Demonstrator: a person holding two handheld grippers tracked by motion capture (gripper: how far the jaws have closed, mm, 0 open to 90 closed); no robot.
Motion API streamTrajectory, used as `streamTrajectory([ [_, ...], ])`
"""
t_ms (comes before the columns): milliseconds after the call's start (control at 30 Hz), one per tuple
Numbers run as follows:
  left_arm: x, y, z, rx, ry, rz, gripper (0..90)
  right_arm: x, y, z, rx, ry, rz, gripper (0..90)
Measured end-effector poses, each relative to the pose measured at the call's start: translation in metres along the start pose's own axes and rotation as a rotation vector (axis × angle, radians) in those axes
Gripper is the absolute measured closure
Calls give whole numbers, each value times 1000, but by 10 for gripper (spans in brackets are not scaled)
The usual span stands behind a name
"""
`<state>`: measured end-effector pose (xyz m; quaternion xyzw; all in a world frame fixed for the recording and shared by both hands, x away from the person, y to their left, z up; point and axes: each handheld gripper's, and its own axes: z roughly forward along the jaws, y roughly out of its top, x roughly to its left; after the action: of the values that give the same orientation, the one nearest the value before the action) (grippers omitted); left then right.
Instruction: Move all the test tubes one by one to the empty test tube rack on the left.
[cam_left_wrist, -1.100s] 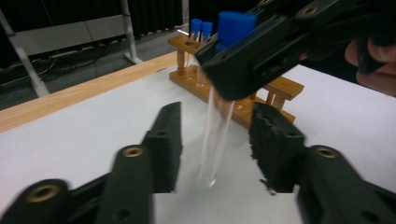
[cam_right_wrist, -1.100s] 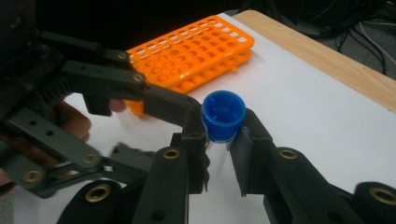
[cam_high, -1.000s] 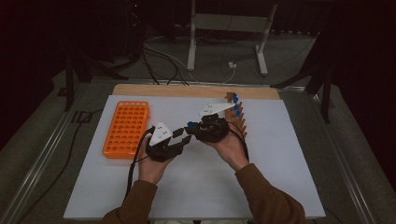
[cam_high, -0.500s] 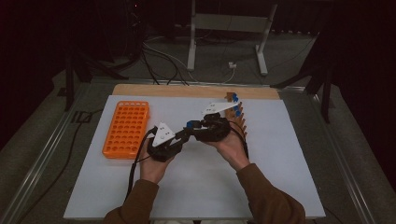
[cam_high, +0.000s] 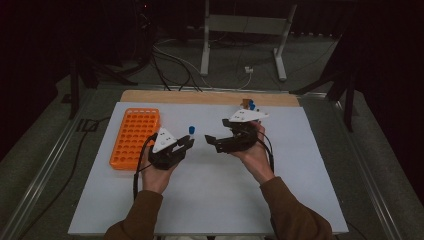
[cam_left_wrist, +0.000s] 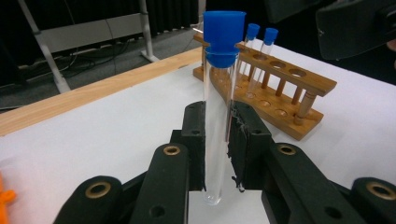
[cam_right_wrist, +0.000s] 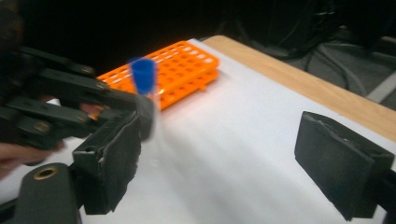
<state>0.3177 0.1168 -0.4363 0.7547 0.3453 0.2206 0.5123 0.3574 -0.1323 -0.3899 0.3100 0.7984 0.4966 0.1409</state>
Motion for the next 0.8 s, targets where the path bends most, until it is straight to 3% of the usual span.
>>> streamTrajectory([
  [33, 2, 0, -2, 0, 2, -2, 782, -5, -5, -2, -4, -16, 6, 80],
  [300, 18, -5, -16, -17, 30, -38, 781, -19, -22, -17, -26, -43, 7, 0],
  [800, 42, -25, -43, -40, 89, -102, 780, -39, -54, -57, -77, -105, 20, 0],
])
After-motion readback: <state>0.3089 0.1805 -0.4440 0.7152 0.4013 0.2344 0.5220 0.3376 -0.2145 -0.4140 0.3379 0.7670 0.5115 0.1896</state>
